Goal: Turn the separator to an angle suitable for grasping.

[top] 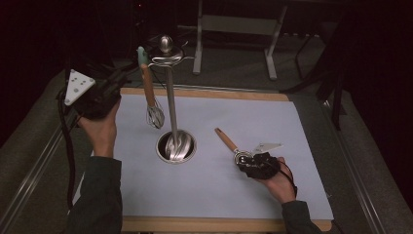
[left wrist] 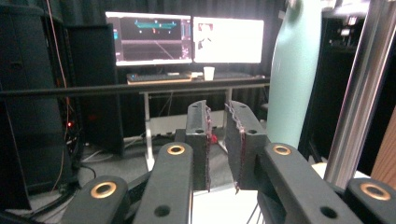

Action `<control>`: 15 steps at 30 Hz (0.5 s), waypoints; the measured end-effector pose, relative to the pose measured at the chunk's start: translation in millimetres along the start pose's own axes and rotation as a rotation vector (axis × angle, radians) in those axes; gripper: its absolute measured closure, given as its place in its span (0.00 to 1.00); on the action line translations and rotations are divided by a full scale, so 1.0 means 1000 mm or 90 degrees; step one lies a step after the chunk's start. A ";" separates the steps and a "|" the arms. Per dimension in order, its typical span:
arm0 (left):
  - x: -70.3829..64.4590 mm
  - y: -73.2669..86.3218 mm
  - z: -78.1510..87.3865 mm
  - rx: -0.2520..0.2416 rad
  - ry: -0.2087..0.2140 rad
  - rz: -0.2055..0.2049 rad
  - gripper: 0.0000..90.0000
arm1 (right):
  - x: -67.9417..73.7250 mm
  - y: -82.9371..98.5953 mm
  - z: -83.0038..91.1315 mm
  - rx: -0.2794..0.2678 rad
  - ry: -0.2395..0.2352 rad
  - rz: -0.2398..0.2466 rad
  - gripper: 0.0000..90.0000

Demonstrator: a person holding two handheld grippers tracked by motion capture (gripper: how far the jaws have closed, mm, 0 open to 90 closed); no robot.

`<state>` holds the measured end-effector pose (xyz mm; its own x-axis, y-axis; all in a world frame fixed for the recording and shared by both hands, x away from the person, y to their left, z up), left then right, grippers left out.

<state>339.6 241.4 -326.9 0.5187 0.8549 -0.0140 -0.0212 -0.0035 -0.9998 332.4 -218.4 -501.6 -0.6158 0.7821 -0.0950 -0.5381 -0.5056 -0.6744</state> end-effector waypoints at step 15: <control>0.001 0.080 0.005 0.054 -0.001 0.049 0.84 | 0.001 0.001 -0.001 -0.001 -0.002 0.001 0.66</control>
<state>334.6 244.7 -406.8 0.5113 0.8547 -0.0899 -0.1334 -0.0244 -0.9908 332.1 -217.7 -502.7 -0.6181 0.7805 -0.0937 -0.5368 -0.5062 -0.6750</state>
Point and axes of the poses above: each handheld gripper's, and its own axes: z roughly backward along the jaws, y roughly out of its underside, x roughly to its left, the point moved 1 cm from there along -z, roughly forward along the jaws, and after that the axes turned 11 degrees about y, right-handed, at the moved point
